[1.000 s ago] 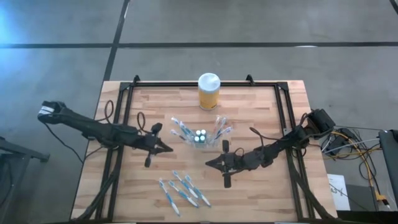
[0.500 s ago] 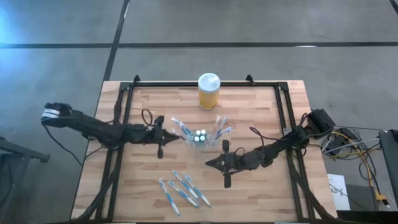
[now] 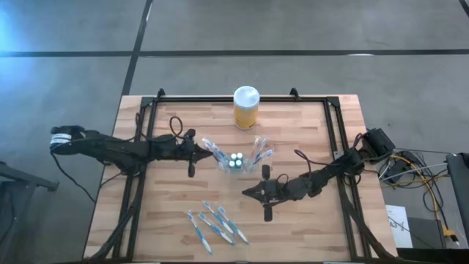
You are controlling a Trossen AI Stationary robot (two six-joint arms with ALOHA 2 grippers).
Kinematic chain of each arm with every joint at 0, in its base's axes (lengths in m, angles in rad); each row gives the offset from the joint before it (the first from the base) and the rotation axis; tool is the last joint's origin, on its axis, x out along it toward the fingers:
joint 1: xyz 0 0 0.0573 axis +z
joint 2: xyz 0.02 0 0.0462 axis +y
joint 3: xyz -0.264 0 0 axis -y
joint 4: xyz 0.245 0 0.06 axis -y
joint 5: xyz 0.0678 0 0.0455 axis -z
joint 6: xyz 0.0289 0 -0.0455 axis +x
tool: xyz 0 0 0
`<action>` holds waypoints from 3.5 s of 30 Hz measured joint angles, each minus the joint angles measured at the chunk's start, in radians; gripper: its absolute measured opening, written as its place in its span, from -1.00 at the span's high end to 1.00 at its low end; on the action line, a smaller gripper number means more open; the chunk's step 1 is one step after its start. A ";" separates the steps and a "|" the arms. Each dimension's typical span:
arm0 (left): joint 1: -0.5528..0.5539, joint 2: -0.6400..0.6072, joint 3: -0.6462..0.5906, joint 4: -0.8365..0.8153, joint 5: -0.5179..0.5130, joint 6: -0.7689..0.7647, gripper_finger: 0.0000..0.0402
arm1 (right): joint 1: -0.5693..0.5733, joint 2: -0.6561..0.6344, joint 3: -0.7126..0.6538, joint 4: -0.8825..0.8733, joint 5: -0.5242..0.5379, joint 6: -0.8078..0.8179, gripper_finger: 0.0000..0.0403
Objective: Pick & Place toothbrushing station
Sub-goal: Put the purple toothbrush into the transparent organizer, then put the blue toothbrush into the transparent organizer
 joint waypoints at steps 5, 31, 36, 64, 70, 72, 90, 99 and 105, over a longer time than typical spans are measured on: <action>-0.027 -0.016 0.000 0.070 0.070 -0.011 0.99 | 0.000 0.000 0.000 0.000 0.000 0.000 0.96; -0.191 0.180 0.204 -0.016 -0.452 -0.193 0.99 | 0.000 0.000 0.002 0.004 0.003 0.005 0.96; -0.211 0.100 0.235 -0.077 -0.366 -0.161 0.99 | 0.000 0.000 0.002 -0.001 0.003 0.004 0.96; -0.662 -0.647 0.043 -0.554 -0.511 -0.044 0.98 | -0.011 0.000 0.245 -0.476 -0.131 0.151 0.96; -0.662 -0.827 -0.030 -0.579 -0.509 -0.002 0.99 | -0.012 0.000 0.326 -0.651 -0.131 0.190 0.96; -0.662 -0.882 -0.050 -0.609 -0.507 -0.012 0.99 | -0.011 0.000 0.345 -0.710 -0.132 0.241 0.96; -0.662 -1.017 -0.112 -0.750 -0.498 -0.183 0.98 | 0.008 0.229 0.482 -0.861 -0.304 0.772 0.34; -0.662 -1.016 -0.112 -0.744 -0.498 -0.179 0.97 | -0.003 0.432 0.823 -1.263 -0.322 0.773 0.05; -0.662 -1.016 -0.112 -0.744 -0.499 -0.172 0.97 | -0.023 0.496 0.946 -1.347 -0.310 0.745 0.03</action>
